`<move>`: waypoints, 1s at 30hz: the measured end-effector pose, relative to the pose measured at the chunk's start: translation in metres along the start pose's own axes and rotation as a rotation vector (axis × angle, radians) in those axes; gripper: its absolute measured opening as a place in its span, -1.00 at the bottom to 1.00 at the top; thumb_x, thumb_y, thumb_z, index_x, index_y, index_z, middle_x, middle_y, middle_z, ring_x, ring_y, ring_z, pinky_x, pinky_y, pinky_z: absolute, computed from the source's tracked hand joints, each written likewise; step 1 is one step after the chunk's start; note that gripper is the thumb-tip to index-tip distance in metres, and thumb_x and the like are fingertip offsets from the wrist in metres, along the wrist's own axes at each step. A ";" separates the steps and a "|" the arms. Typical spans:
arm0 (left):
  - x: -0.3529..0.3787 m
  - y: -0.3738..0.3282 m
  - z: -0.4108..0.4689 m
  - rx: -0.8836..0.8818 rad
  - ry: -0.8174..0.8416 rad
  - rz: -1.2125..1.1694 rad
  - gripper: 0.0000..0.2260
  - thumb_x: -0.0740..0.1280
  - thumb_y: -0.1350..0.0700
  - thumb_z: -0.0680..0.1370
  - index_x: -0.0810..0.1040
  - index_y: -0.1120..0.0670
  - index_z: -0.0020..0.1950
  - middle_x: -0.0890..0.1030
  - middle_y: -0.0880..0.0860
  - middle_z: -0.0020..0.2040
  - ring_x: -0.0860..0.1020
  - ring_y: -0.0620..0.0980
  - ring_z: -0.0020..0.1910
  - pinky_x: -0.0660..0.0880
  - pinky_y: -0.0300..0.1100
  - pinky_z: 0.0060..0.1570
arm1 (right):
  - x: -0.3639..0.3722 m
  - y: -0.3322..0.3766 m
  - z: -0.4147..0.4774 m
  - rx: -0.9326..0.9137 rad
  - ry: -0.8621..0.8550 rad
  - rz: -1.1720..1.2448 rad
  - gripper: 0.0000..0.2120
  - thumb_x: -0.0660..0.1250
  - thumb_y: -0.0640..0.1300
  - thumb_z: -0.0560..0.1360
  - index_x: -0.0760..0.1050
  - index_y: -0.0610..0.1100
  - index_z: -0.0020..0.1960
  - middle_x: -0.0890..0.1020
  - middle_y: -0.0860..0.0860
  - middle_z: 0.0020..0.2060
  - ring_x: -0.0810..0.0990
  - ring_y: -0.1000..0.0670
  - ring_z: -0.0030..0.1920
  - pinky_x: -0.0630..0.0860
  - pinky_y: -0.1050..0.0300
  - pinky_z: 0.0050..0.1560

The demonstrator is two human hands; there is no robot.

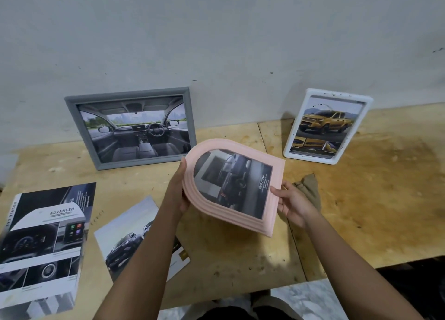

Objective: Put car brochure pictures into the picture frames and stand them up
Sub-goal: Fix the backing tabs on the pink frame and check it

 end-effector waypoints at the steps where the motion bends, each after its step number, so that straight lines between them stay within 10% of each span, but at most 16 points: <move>1: 0.007 0.002 0.001 0.001 0.005 -0.075 -0.41 0.13 -0.23 0.55 0.42 0.19 0.36 0.53 0.24 0.23 0.48 0.27 0.22 0.44 0.18 0.21 | 0.001 -0.001 -0.001 -0.004 0.001 0.075 -0.77 0.22 -0.41 0.50 0.38 -0.19 0.11 0.69 -0.11 -0.22 0.69 0.00 -0.29 0.64 0.16 -0.28; 9: 0.049 0.049 -0.011 -0.126 -0.191 -0.184 -0.41 0.12 -0.32 0.50 0.43 0.09 0.33 0.56 0.23 0.17 0.54 0.22 0.15 0.49 0.17 0.13 | 0.016 -0.025 -0.007 -0.032 0.098 0.443 -0.62 0.18 -0.48 0.43 0.40 -0.13 0.14 0.66 -0.08 -0.28 0.67 0.00 -0.33 0.61 0.18 -0.38; 14: 0.048 0.043 -0.002 -0.156 -0.175 -0.092 -0.45 0.05 -0.32 0.52 0.48 0.05 0.24 0.57 0.21 0.13 0.54 0.18 0.13 0.45 0.19 0.19 | 0.008 -0.020 -0.007 -0.072 0.087 0.271 -0.52 0.29 -0.47 0.28 0.40 -0.17 0.15 0.68 -0.11 -0.16 0.69 -0.05 -0.18 0.61 0.03 -0.06; 20: 0.034 0.024 0.000 -0.122 -0.153 0.084 -0.43 0.03 -0.28 0.55 0.48 0.12 0.25 0.59 0.18 0.01 0.59 0.11 -0.05 0.58 -0.07 -0.28 | -0.002 0.000 -0.012 -0.087 0.110 0.302 -0.75 0.24 -0.44 0.41 0.44 -0.25 0.06 0.64 -0.08 -0.29 0.65 0.00 -0.30 0.63 0.14 -0.18; 24: 0.032 0.011 0.003 -0.101 -0.126 0.186 -0.34 0.00 -0.34 0.53 0.56 0.16 0.20 0.63 0.20 0.06 0.61 0.14 0.01 0.57 -0.06 -0.15 | -0.005 0.007 -0.014 -0.068 0.162 0.026 -0.61 0.48 -0.28 0.27 0.49 -0.24 0.06 0.64 -0.08 -0.23 0.62 -0.02 -0.26 0.62 0.20 -0.25; 30: 0.035 0.005 0.002 -0.086 -0.177 0.216 -0.30 0.03 -0.46 0.43 0.62 0.05 0.13 0.63 0.21 0.07 0.58 0.20 0.09 0.49 0.17 0.15 | -0.039 0.036 -0.013 -0.638 -0.569 -0.693 -0.83 0.26 -0.18 0.55 0.53 -0.08 0.12 0.56 0.06 -0.01 0.50 0.00 0.10 0.43 0.23 0.01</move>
Point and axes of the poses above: each hand's wrist, its own z-axis towards the middle knuckle, its own x-axis out of the palm, y = z × x, the point moved 5 cm from there along z, towards the middle knuckle
